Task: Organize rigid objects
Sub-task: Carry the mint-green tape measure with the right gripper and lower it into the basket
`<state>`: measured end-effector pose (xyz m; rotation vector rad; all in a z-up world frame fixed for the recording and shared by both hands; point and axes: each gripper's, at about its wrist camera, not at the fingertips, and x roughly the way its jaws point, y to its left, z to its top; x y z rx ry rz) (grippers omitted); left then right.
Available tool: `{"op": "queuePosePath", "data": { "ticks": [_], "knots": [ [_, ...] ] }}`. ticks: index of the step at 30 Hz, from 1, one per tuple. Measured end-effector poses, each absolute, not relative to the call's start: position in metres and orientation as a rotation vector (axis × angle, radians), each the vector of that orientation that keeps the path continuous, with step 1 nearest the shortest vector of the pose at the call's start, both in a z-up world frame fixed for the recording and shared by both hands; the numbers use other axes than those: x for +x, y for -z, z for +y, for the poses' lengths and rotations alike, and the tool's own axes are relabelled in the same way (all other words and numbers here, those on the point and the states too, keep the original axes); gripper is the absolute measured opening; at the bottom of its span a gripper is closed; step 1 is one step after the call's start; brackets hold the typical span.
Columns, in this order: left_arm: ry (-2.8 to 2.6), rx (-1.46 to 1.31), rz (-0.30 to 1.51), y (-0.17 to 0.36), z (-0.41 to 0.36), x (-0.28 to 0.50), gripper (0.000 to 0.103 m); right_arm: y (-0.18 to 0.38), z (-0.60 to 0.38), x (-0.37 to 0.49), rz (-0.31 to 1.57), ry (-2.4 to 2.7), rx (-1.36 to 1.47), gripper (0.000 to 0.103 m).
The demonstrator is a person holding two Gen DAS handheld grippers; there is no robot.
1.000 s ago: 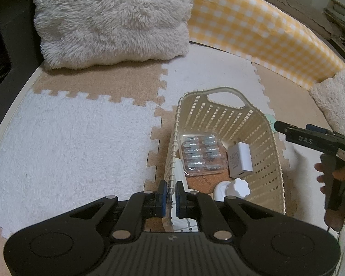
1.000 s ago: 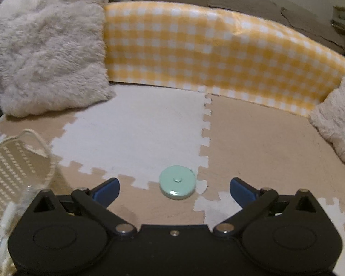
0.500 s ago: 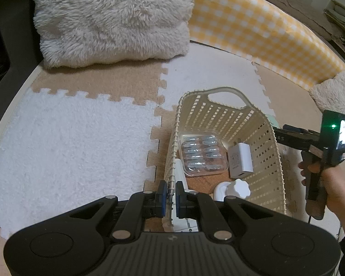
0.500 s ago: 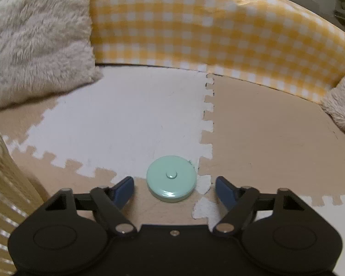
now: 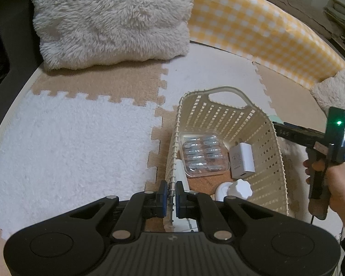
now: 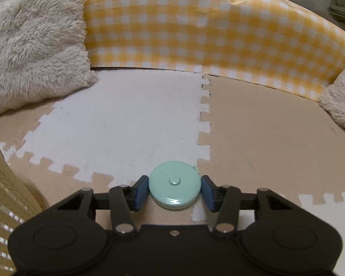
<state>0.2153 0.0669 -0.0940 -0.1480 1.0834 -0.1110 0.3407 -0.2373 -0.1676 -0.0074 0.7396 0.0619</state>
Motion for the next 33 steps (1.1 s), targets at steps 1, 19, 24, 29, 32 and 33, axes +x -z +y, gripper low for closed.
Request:
{"op": "queuePosePath", "data": {
  "ticks": [1,19,24,29,32,33],
  "knots": [
    [0.111,-0.147,1.083,0.094,0.067,0.215,0.006,0.164,-0.239,0.339,0.735,-0.058,0.003,0.05],
    [0.108,-0.159,1.086,0.095,0.07,0.212,0.006,0.061,-0.226,0.284,0.551,-0.144,0.125,0.05],
    [0.109,-0.16,1.086,0.095,0.07,0.212,0.006,0.043,-0.2,0.268,0.54,-0.27,0.102,0.05],
    [0.109,-0.161,1.086,0.095,0.07,0.212,0.006,0.041,-0.169,0.255,0.588,-0.39,0.047,0.05],
    [0.109,-0.162,1.087,0.095,0.07,0.213,0.006,0.044,-0.151,0.249,0.625,-0.459,-0.002,0.05],
    [0.109,-0.164,1.087,0.095,0.07,0.213,0.006,0.045,-0.146,0.247,0.635,-0.48,-0.016,0.05]
  ]
}}
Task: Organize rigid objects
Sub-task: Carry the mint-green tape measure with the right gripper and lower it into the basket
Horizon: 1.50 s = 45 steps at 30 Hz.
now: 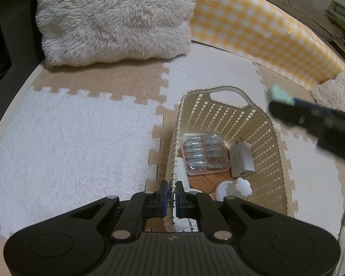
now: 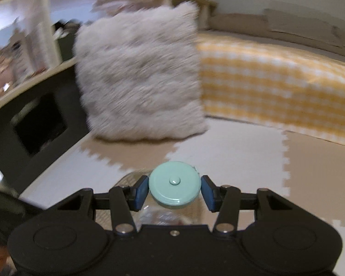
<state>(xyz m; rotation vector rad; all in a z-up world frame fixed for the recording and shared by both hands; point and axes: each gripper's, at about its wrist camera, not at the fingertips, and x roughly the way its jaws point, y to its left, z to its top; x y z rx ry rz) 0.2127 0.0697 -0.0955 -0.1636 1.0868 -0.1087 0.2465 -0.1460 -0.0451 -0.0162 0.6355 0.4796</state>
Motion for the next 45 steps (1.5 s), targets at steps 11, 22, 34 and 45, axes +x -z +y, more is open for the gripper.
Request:
{"op": "queuePosePath", "data": {
  "ticks": [11,22,34,45],
  "knots": [
    [0.109,-0.161,1.087,0.096,0.069,0.212,0.006,0.074,-0.101,0.237,0.762,-0.598,-0.212,0.05],
    [0.109,-0.161,1.088,0.096,0.069,0.212,0.006,0.094,-0.089,0.244,0.836,-0.629,-0.284,0.05],
    [0.109,-0.162,1.088,0.096,0.069,0.212,0.006,0.103,-0.082,0.244,0.846,-0.632,-0.315,0.05],
    [0.109,-0.162,1.088,0.096,0.069,0.212,0.006,0.107,-0.082,0.245,0.862,-0.645,-0.296,0.066]
  ]
}}
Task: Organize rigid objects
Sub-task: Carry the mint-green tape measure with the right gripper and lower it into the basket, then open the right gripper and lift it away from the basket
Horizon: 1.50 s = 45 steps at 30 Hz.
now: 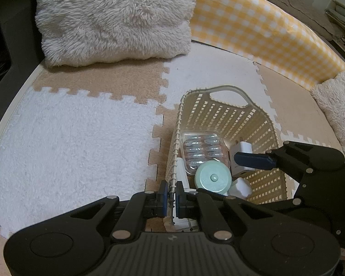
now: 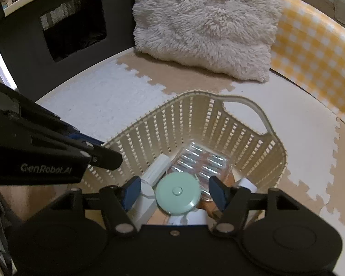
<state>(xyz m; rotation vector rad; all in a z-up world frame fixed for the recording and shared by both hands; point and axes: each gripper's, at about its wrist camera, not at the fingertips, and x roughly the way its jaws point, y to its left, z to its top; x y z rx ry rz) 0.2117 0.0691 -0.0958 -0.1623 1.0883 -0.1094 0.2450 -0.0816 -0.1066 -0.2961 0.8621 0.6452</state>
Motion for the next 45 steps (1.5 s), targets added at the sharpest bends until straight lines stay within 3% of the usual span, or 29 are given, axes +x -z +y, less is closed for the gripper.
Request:
{"op": "queuePosePath", "data": {
  "ticks": [20,23,36,41,45],
  "knots": [
    [0.111,-0.169,1.089,0.097,0.07,0.212,0.006,0.077,-0.103,0.221,0.843,-0.615,-0.271,0.069],
    [0.111,-0.17,1.089,0.097,0.07,0.212,0.006,0.067,-0.11,0.214,0.826,-0.601,-0.251,0.075],
    [0.102,-0.149,1.078,0.091,0.068,0.206,0.006,0.03,-0.145,0.166,0.713,-0.481,-0.109,0.08],
    [0.074,-0.116,1.01,0.072,0.068,0.19,0.014,0.022,-0.158,0.147,0.67,-0.436,-0.061,0.08],
    [0.061,-0.097,0.937,0.051,0.069,0.17,0.026,0.015,-0.167,0.136,0.642,-0.402,-0.026,0.081]
  ]
}}
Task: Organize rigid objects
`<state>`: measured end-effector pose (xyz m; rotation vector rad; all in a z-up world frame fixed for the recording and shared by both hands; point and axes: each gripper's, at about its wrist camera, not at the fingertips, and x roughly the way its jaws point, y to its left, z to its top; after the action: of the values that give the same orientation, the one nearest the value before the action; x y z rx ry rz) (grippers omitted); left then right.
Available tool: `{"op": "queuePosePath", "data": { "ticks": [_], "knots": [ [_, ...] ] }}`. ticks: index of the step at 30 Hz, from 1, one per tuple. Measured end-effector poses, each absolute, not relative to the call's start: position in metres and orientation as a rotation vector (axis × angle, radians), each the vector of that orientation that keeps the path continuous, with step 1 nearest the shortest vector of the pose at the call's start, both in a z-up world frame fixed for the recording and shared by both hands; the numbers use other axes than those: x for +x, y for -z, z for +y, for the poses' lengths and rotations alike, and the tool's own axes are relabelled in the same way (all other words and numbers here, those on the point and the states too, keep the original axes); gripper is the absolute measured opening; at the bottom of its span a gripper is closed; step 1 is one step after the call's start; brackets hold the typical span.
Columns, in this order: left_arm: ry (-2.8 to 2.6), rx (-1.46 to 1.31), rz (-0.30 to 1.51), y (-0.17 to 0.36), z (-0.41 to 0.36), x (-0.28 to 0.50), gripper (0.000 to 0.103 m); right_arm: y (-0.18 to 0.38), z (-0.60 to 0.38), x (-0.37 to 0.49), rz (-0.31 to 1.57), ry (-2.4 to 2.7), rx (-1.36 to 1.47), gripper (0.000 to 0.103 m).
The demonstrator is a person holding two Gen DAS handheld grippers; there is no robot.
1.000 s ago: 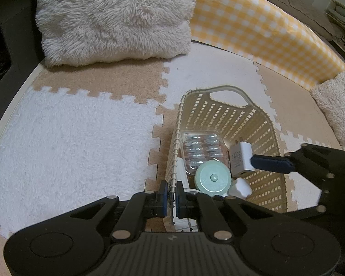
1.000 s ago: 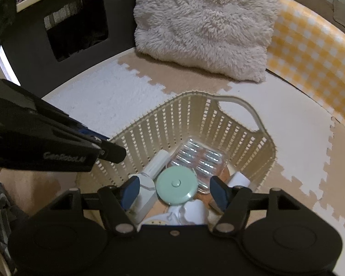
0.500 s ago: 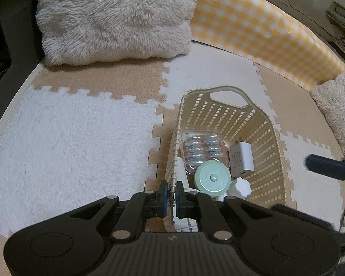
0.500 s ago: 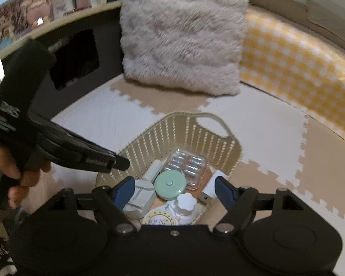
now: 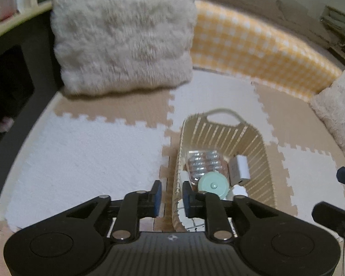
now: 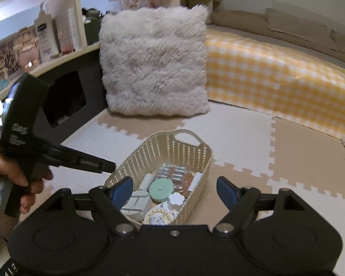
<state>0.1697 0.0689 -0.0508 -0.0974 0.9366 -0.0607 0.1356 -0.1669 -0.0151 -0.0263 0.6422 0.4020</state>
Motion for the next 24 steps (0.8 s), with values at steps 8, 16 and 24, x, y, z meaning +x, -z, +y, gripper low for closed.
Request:
{"op": "queuePosePath", "data": {
  "ticks": [8,16,24],
  "knots": [
    [0.062,-0.071,0.824,0.011,0.062,0.124,0.044,0.007,-0.183,0.106,0.587,-0.328,0.033,0.084],
    [0.075,-0.071,0.757,-0.007,0.057,0.072,0.063,0.009,-0.199,0.08,0.556,-0.276,0.094,0.088],
    [0.035,-0.079,0.688,-0.011,0.054,0.03,0.083,0.014,-0.206,0.057,0.535,-0.25,0.095,0.094]
  ]
}}
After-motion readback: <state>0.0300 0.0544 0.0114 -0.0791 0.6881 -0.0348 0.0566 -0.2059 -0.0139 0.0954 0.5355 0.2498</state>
